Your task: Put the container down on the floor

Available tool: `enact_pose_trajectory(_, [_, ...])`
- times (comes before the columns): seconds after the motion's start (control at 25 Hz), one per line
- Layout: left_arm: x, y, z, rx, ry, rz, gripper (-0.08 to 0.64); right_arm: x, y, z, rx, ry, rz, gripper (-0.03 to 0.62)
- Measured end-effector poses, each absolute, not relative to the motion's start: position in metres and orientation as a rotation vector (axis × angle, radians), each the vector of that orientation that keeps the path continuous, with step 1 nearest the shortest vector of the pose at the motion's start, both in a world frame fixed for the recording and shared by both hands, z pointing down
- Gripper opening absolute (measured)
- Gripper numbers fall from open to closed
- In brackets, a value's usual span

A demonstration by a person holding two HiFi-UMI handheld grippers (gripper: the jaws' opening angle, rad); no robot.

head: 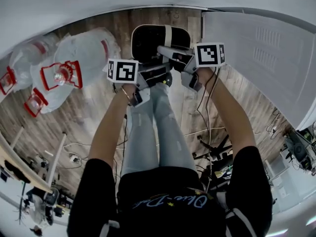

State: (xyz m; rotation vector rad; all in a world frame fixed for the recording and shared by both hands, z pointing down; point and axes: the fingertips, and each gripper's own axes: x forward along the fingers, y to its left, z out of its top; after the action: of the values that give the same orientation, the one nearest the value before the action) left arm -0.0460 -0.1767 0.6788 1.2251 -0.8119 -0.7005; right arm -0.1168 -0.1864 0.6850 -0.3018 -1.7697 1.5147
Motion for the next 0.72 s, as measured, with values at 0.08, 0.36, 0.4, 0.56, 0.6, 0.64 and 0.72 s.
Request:
enact_pose_trajectory(0.08, [-0.045,-0.176,0.69,1.225,-0.81,-0.687,0.083,-0.116,-0.186,0.697,-0.305,-1.768,1.516,0.075])
enact_pose_trajectory(0.36, [-0.049,-0.175,0.734,1.252,-0.837,-0.654,0.08,-0.12,-0.184,0.739,-0.314,-1.772,1.521,0.075])
enact_pose_trajectory(0.4, [-0.05,-0.174,0.74,1.248,-0.84,-0.656,0.08,-0.121,-0.183,0.745,-0.308,-1.775,1.516,0.075])
enact_pose_trajectory(0.56, [-0.052,-0.171,0.763,1.229,-0.857,-0.675,0.08,-0.122,-0.181,0.77,-0.286,-1.78,1.503,0.075])
enact_pose_trajectory(0.6, [-0.052,-0.172,0.767,1.228,-0.864,-0.673,0.081,-0.122,-0.182,0.774,-0.284,-1.783,1.499,0.075])
enact_pose_trajectory(0.64, [-0.052,-0.173,0.771,1.23,-0.87,-0.668,0.081,-0.122,-0.183,0.777,-0.284,-1.786,1.494,0.075])
enact_pose_trajectory(0.72, [-0.05,-0.174,0.777,1.231,-0.869,-0.662,0.081,-0.12,-0.184,0.782,-0.28,-1.795,1.49,0.075])
